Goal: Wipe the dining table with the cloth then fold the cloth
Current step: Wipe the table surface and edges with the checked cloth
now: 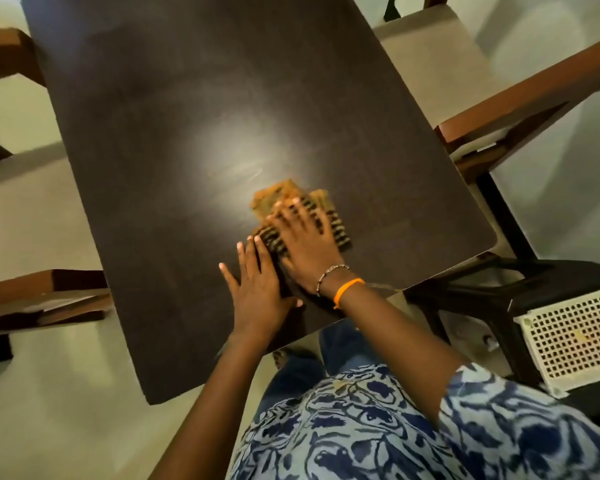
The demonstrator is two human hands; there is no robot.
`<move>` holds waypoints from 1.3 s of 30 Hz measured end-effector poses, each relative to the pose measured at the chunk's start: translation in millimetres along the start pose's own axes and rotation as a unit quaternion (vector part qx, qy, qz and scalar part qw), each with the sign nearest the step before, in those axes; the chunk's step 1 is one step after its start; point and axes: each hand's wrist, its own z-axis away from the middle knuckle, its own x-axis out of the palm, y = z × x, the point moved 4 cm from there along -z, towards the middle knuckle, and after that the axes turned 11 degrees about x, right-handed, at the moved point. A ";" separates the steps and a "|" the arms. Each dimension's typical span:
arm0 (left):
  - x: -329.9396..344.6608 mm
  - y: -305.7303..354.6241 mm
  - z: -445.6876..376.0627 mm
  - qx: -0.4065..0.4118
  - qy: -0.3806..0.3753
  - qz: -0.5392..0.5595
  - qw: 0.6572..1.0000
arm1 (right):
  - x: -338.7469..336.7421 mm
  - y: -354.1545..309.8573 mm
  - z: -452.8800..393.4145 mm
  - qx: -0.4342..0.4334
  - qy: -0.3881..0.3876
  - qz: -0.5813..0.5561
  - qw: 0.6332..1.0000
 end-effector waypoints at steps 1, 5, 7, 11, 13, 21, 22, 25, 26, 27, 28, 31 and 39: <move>0.9 -1.0 2.7 -0.003 0.004 0.002 1.000 | 3.3 -5.8 4.2 -0.031 -0.004 0.002 1.000; 4.3 0.7 5.6 0.011 0.000 -0.015 1.000 | -3.6 32.6 5.4 -0.075 0.020 0.026 0.997; 5.1 3.6 5.4 0.025 0.000 -0.028 0.999 | -17.6 74.9 1.2 -0.015 0.046 0.023 0.999; 6.8 5.6 5.8 0.025 -0.022 -0.055 0.998 | -48.0 175.3 0.4 0.156 0.086 -0.001 0.984; 6.1 5.3 5.7 0.019 -0.030 -0.066 0.997 | -57.3 205.2 2.9 0.231 0.101 -0.025 0.967; 2.0 12.4 3.7 0.018 -0.043 -0.101 0.994 | -42.6 140.5 11.6 0.283 0.105 -0.054 0.952; 1.8 13.5 3.1 0.019 -0.048 -0.107 0.993 | -34.7 121.5 16.2 0.253 0.092 -0.051 0.962; 1.3 17.1 -0.3 0.018 -0.065 -0.135 0.989 | -5.3 64.0 36.0 0.125 0.065 -0.038 0.989; 0.9 18.6 -1.5 0.017 -0.072 -0.143 0.987 | 2.4 52.7 43.1 0.083 0.057 -0.022 0.995; 0.6 20.3 -2.7 0.015 -0.077 -0.151 0.985 | 7.0 49.2 49.0 0.048 0.049 -0.002 0.998; 0.5 21.7 -3.7 0.014 -0.081 -0.158 0.984 | 8.4 52.3 52.5 0.018 0.043 0.020 0.999; 0.2 24.1 -5.0 0.011 -0.082 -0.169 0.982 | -0.7 82.3 51.1 -0.027 0.037 0.040 0.998; 4.1 22.3 -5.3 0.013 -0.069 -0.169 0.983 | -51.0 220.8 34.9 0.219 0.096 -0.029 0.971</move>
